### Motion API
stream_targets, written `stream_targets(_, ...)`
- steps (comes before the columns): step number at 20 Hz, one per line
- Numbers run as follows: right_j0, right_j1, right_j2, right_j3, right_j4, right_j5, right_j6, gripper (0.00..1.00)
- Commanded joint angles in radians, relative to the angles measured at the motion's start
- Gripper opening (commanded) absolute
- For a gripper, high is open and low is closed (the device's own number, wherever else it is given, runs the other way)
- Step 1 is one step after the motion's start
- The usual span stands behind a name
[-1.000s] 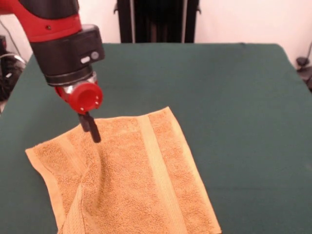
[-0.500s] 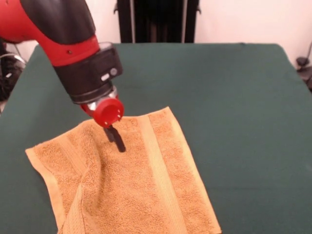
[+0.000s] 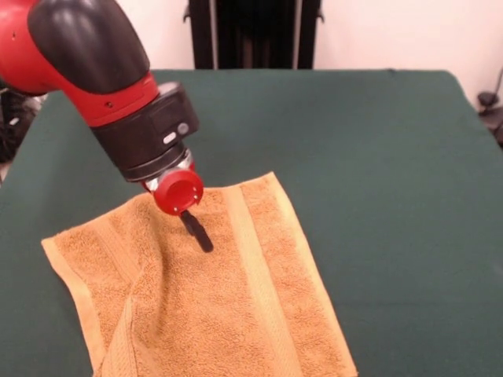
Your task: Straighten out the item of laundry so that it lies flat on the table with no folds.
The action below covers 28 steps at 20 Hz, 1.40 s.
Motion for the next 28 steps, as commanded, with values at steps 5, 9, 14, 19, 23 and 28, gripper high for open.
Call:
stream_targets(5,0.04,0.157,0.066,-0.033,-0.009,0.13,-0.099,1.0)
stream_targets(9,0.028,0.149,0.081,0.019,0.027,0.203,-0.069,1.0)
stream_targets(14,0.023,0.091,0.093,0.122,0.085,0.263,0.007,1.0)
stream_targets(19,0.073,-0.006,0.013,0.194,0.084,0.272,0.086,1.0)
stream_targets(23,0.105,-0.022,-0.055,0.218,0.046,0.21,0.107,1.0)
stream_targets(28,0.106,-0.012,-0.072,0.243,0.056,0.174,0.099,1.0)
